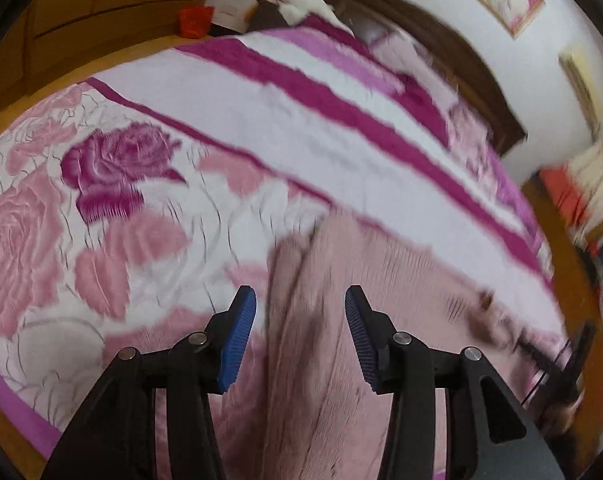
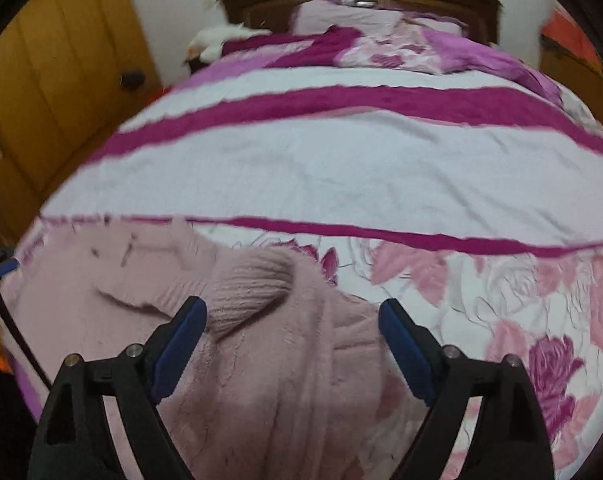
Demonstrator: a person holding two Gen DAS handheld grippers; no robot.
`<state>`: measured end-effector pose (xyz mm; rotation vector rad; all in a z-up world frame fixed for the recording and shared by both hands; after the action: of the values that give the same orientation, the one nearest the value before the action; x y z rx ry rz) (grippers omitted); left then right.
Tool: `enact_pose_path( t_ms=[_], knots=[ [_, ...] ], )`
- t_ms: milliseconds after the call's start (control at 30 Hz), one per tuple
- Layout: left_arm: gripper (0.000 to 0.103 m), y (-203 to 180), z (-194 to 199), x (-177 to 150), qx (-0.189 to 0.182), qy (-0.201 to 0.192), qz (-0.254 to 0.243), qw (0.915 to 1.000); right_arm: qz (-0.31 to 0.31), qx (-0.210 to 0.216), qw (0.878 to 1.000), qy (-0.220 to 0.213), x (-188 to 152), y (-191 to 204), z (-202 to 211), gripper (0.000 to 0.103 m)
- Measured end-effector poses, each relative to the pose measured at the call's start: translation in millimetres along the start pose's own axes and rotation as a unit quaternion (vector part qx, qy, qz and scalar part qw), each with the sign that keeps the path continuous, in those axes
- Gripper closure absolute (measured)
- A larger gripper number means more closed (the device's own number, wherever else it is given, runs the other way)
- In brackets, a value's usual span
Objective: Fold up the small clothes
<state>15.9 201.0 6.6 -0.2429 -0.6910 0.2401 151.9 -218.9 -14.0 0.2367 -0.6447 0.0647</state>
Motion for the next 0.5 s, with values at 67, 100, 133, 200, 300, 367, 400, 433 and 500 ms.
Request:
enact_pose_path(
  t_ms=[67,100,133,200,300,367,400,433,500],
  knots=[
    [0.08,-9.0,-5.6,-10.4,0.013,0.013,-0.032,0.9993,0.026,-0.011,0.999,0.024,-2.1,5.0,-8.5,0.043],
    [0.08,-12.2,-7.7,-12.4,0.019,0.014,-0.041,0.9989,0.035,-0.014,0.999,0.038,-3.5,6.6,-11.9,0.055],
    [0.08,-11.9,-9.4,-14.9,0.026,0.017,-0.046,0.9985,0.04,-0.021,0.998,0.05,-3.4,5.6,-14.9,0.079],
    [0.08,-10.2,-12.2,-16.4,0.019,0.02,-0.031,0.9991,0.012,-0.017,0.998,0.055,3.0,-3.0,-14.2,0.094],
    [0.08,-10.3,-13.4,-13.8,-0.016,0.018,0.0,0.9997,-0.124,0.047,0.99,0.037,17.0,-31.2,-10.4,0.094],
    [0.08,-9.0,-9.0,-11.3,-0.019,0.01,0.009,0.9997,-0.184,0.047,0.981,0.047,13.0,-49.8,-19.9,0.094],
    [0.08,-8.0,-9.3,-9.5,-0.02,0.008,0.01,0.9997,-0.191,0.039,0.98,0.049,10.5,-54.9,-22.8,0.091],
    [0.08,-7.9,-9.7,-8.6,-0.021,0.008,0.009,0.9997,-0.185,0.022,0.981,0.047,8.2,-58.6,-23.8,0.081],
    [0.08,-9.1,-10.4,-8.1,-0.021,0.011,0.006,0.9997,-0.165,-0.007,0.985,0.04,7.4,-60.5,-20.0,0.061]
  ],
)
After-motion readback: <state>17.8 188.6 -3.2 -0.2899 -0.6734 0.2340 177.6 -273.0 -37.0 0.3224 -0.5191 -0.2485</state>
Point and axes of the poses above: each gripper's, at about its wrist camera, not at the fingertips, and z roughly against the way its jaws point, y to its left, x to its top, the point moved 9 cm from there along -z, roughly the way its jaws point, and after that the axes turned 13 degrees about -z, right-handed, at the moved point
